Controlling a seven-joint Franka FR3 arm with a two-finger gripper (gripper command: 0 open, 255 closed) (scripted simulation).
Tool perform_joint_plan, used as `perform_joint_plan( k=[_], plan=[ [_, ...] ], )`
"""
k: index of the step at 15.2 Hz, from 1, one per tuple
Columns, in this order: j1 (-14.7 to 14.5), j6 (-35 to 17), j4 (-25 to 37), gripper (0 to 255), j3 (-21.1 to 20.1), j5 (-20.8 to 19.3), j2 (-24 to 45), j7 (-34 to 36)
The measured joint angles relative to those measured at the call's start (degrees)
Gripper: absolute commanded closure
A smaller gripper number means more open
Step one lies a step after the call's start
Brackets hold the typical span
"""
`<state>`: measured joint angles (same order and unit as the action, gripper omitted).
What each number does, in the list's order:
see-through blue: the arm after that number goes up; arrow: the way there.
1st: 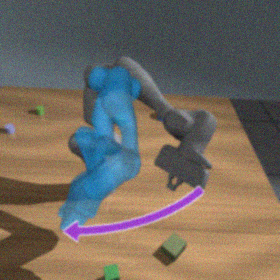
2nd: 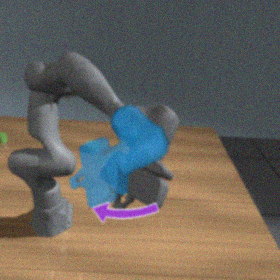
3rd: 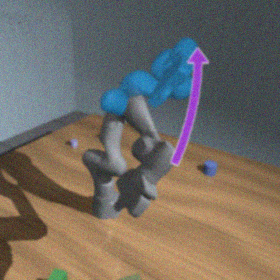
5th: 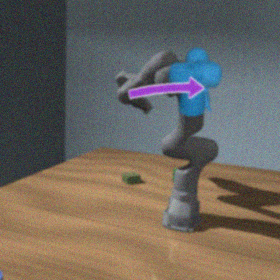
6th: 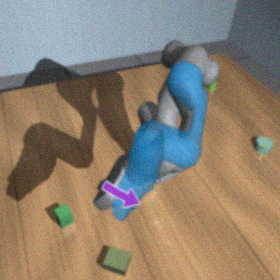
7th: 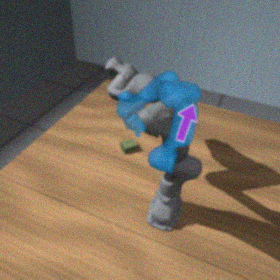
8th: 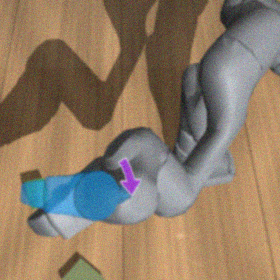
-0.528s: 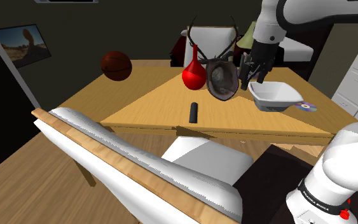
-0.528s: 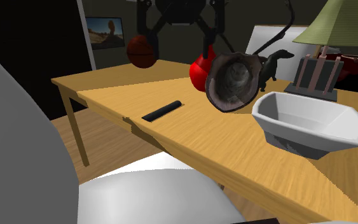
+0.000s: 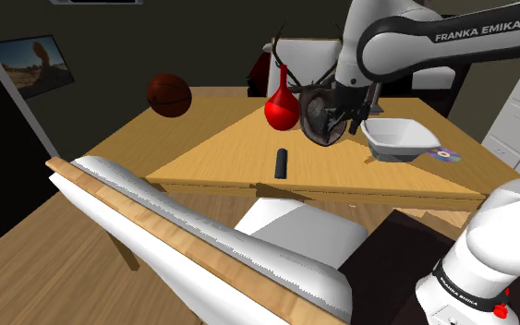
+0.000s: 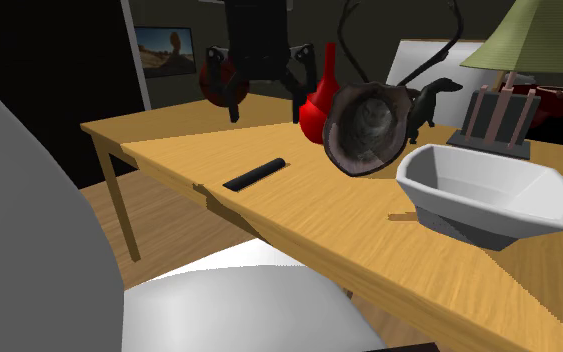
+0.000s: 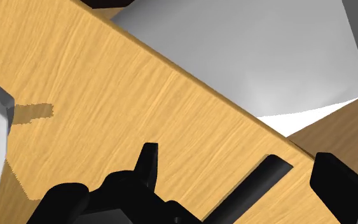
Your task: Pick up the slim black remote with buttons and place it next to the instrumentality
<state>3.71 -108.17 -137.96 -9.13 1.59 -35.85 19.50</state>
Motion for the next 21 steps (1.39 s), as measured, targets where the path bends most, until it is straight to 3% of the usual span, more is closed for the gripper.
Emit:
perform_joint_plan(
  k=[9, 15, 21],
  plan=[
    [4.8, -13.6, 5.55, 0, -8.33, -4.29, 18.37, 19.37],
    [7.58, -19.07, 12.63, 0, -11.26, -12.08, 31.94, 33.53],
    [7.44, -20.95, 22.63, 0, -10.54, -20.83, 45.81, 46.3]
  ],
)
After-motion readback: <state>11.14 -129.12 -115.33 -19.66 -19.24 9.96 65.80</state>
